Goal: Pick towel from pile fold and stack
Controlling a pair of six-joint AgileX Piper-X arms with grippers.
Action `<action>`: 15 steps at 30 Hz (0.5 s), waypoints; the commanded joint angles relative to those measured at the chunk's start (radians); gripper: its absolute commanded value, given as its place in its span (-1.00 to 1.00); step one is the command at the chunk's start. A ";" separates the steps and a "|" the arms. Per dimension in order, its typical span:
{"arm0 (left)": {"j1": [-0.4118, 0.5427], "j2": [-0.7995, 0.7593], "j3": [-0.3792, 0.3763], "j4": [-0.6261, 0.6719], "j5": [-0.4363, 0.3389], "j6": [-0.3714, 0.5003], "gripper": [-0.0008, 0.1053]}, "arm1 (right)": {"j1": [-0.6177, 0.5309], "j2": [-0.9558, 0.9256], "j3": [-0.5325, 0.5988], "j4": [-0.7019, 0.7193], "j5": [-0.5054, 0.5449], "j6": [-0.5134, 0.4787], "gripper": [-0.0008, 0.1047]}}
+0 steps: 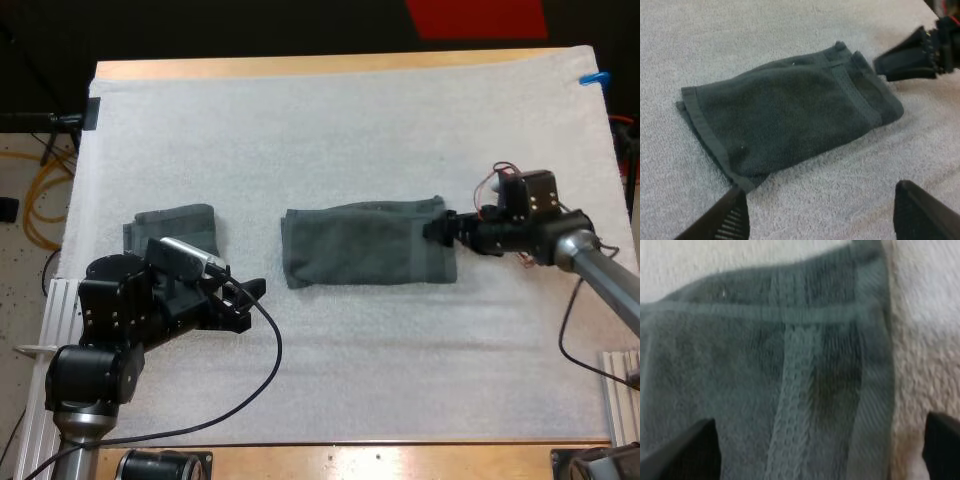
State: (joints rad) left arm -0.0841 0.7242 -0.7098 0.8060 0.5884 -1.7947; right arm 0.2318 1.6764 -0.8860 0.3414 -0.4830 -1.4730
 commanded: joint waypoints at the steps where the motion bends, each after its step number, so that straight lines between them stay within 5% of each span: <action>1: 0.001 0.003 -0.005 -0.002 -0.013 0.005 0.15 | -0.008 0.025 -0.025 -0.001 -0.016 0.005 0.52; 7: 0.001 0.003 -0.005 -0.002 -0.013 0.005 0.15 | -0.008 0.106 -0.074 -0.001 -0.087 0.043 0.52; 15: 0.001 0.003 -0.005 -0.002 -0.013 0.005 0.15 | -0.008 0.186 -0.076 0.010 -0.334 0.063 0.52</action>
State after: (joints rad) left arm -0.0841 0.7242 -0.7098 0.8060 0.5884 -1.7947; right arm 0.2218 1.8425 -0.9667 0.3274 -0.7842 -1.4153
